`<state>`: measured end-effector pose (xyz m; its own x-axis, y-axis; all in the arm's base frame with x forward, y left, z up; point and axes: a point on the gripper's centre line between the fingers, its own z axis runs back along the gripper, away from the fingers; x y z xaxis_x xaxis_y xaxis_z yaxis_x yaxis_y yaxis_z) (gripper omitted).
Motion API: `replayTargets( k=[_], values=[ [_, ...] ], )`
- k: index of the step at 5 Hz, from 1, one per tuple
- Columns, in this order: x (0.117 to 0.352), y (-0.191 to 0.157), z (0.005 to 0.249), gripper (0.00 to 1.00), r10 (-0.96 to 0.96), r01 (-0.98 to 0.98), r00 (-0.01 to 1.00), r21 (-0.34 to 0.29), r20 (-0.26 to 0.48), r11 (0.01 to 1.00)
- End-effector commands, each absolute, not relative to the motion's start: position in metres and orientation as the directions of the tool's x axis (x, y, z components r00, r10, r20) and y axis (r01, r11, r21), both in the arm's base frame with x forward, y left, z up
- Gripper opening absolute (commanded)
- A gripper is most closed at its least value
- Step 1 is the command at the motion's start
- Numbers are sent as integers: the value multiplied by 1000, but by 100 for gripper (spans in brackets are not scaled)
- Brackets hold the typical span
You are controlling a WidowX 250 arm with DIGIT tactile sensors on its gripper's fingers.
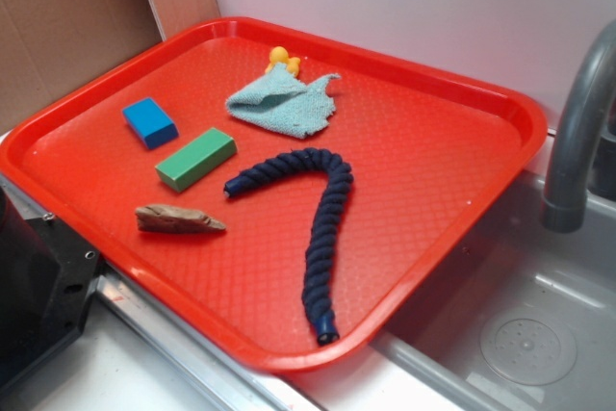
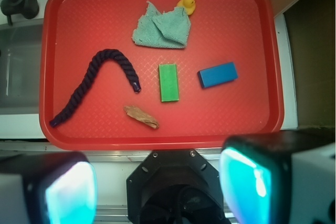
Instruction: Grab the blue block.
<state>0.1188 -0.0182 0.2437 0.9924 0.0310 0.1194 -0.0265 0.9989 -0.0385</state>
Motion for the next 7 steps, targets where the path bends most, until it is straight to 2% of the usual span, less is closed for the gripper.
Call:
replayTargets(
  k=[1, 2, 3, 4, 5, 6, 7],
  values=[
    [119, -18, 244, 100, 31, -27, 992, -38, 119, 999],
    [150, 32, 194, 100, 263, -269, 962, 78, 73, 960],
    [174, 55, 144, 100, 496, -498, 867, 35, 42, 867],
    [188, 62, 129, 100, 696, -690, 711, -90, 101, 718],
    [196, 67, 113, 100, 850, -827, 503, -201, 158, 526],
    [196, 65, 96, 100, 921, -905, 367, -177, 135, 386],
    [199, 76, 77, 100, 926, -920, 358, -127, 119, 372]
  ],
)
